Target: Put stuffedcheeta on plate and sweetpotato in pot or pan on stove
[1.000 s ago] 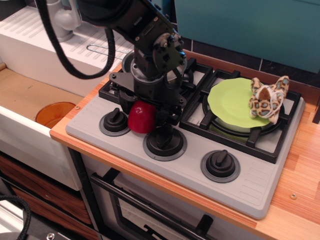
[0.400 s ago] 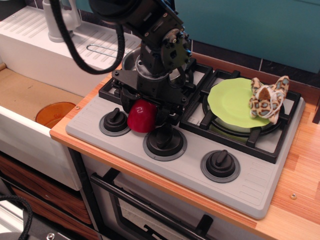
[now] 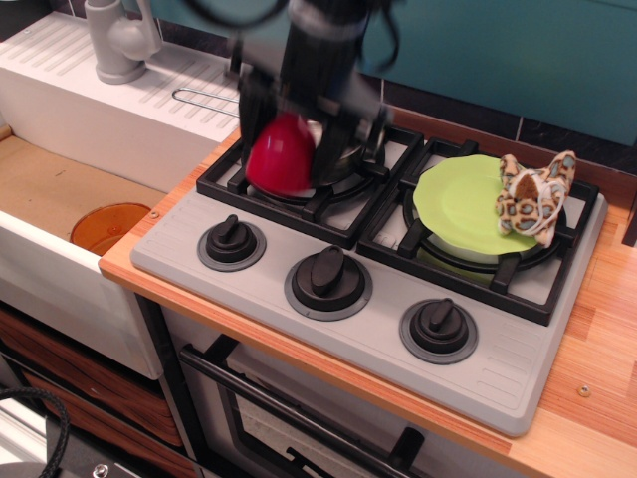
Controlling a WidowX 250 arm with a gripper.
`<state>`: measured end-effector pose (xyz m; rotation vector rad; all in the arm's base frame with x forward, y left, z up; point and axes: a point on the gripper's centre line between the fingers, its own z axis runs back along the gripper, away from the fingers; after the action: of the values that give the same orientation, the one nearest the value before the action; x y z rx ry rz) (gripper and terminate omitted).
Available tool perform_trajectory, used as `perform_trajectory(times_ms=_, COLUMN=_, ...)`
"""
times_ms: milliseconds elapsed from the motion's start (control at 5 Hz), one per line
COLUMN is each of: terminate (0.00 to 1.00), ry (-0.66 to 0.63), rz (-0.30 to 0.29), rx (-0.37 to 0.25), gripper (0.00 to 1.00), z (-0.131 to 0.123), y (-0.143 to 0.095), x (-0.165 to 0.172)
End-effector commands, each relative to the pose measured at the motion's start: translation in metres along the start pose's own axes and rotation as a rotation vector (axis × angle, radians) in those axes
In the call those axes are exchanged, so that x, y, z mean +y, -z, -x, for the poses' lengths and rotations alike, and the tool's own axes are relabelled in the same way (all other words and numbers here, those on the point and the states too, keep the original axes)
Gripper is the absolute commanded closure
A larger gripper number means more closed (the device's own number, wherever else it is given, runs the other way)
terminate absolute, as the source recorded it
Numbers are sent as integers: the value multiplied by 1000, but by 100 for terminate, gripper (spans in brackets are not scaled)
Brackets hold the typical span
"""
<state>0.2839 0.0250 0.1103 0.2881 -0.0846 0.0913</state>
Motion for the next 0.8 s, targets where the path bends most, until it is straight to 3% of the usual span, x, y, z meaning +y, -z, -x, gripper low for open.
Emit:
perform_trajectory(times_ms=0, terminate=0, ry=4, rz=0, rx=-34, gripper=100, z=-28, y=-50, x=15)
perform_trajectory(times_ms=200, terminate=0, ry=20, rz=11, rx=-50, gripper=100, z=-50, y=-52, x=16)
perform_trajectory(times_ms=600, terminate=0, ry=30, rz=49, rx=-90, gripper=100, z=-79, y=-28, x=6)
